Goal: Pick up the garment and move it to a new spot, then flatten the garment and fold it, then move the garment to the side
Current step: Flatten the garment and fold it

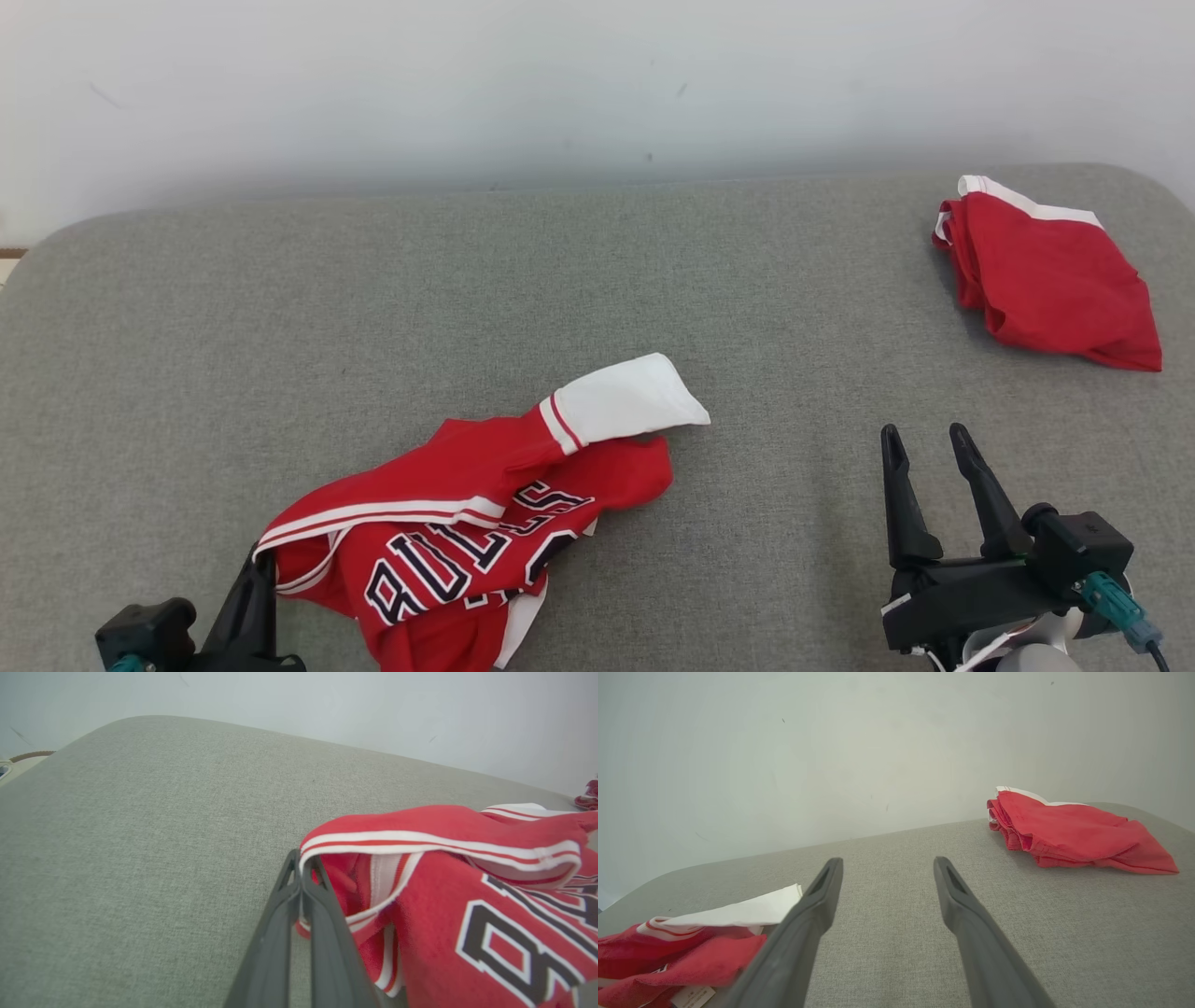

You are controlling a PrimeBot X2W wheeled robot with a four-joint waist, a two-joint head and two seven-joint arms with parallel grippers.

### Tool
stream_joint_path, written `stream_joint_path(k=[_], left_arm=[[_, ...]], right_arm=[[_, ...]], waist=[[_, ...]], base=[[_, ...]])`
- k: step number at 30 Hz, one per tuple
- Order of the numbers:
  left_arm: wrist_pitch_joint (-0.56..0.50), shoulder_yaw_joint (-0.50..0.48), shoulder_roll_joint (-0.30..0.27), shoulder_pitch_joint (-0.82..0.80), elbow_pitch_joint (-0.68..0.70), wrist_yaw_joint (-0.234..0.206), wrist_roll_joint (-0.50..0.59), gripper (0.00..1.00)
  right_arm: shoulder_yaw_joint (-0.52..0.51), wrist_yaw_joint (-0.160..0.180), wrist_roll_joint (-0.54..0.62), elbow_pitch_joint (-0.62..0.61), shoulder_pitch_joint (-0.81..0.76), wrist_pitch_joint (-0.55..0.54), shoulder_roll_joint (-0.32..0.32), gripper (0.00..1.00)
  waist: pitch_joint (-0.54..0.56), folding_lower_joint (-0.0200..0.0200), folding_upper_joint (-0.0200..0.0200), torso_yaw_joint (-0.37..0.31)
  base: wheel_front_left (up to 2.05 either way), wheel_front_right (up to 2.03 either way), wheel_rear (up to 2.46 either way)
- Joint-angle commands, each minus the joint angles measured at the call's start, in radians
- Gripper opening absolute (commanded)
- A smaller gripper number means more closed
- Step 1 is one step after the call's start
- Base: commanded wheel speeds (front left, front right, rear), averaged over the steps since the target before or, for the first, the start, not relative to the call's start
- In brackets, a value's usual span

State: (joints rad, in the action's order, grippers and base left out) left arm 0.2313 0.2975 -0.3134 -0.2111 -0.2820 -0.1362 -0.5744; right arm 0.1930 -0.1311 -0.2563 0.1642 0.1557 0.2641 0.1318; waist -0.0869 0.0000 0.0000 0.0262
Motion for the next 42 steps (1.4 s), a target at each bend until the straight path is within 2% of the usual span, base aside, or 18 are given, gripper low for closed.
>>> stream_joint_path(k=[1, 4, 6, 7, 11, 17, 21, 30, 34, 42], left_arm=[[0.012, -0.003, 0.0, -0.01, -0.024, 0.01, 0.001, 0.0], [0.022, -0.001, 0.014, -0.022, -0.061, 0.017, 0.017, 0.0], [0.028, -0.002, 0.018, -0.033, -0.069, 0.016, 0.036, 0.49], [0.029, -0.003, 0.022, -0.036, -0.069, 0.017, 0.046, 1.0], [0.033, -0.018, 0.038, -0.039, -0.034, 0.019, 0.072, 1.0], [0.032, -0.093, 0.086, 0.016, 0.142, 0.032, 0.149, 1.0], [0.032, -0.121, 0.116, 0.054, 0.212, 0.046, 0.2, 1.0], [0.032, -0.124, 0.135, 0.097, 0.173, 0.061, 0.241, 1.0], [0.032, -0.15, 0.15, 0.109, 0.211, 0.056, 0.265, 1.0], [0.032, -0.198, 0.175, 0.132, 0.272, 0.044, 0.347, 1.0]], right_arm=[[-0.001, 0.001, -0.005, 0.001, 0.008, 0.002, 0.006, 1.0], [-0.003, 0.001, -0.004, 0.001, 0.009, 0.002, 0.007, 1.0], [-0.004, 0.001, -0.004, 0.001, 0.009, 0.002, 0.008, 1.0], [-0.004, 0.001, -0.002, 0.001, 0.009, 0.002, 0.007, 1.0], [-0.007, 0.001, 0.0, 0.002, 0.006, 0.002, 0.006, 1.0], [-0.006, 0.001, -0.004, 0.003, -0.001, 0.002, 0.011, 1.0], [-0.001, 0.001, -0.008, 0.01, -0.004, 0.002, 0.013, 1.0], [0.005, 0.001, -0.006, 0.016, -0.01, 0.002, 0.01, 1.0], [0.013, 0.001, -0.011, 0.025, -0.017, 0.002, 0.012, 1.0], [0.08, 0.001, -0.064, 0.123, 0.007, -0.004, 0.023, 1.0]], waist=[[-0.004, 0.0, 0.0, 0.001], [-0.008, 0.0, 0.0, 0.004], [-0.011, 0.0, 0.0, 0.009], [-0.011, 0.0, 0.0, 0.011], [-0.01, 0.0, 0.0, 0.021], [-0.003, 0.0, 0.0, 0.041], [0.004, 0.0, 0.0, 0.05], [0.019, 0.0, 0.0, 0.058], [0.022, 0.0, 0.0, 0.066], [0.03, 0.0, 0.0, 0.09]], base=[[0.0, 0.0, 0.0], [0.0, 0.0, 0.0], [0.0, 0.0, 0.0], [0.0, 0.0, 0.0], [0.0, 0.0, 0.0], [0.0, 0.0, 0.0], [0.0, 0.0, 0.0], [0.0, 0.0, 0.0], [0.0, 0.0, 0.0], [0.0, 0.0, 0.0]])
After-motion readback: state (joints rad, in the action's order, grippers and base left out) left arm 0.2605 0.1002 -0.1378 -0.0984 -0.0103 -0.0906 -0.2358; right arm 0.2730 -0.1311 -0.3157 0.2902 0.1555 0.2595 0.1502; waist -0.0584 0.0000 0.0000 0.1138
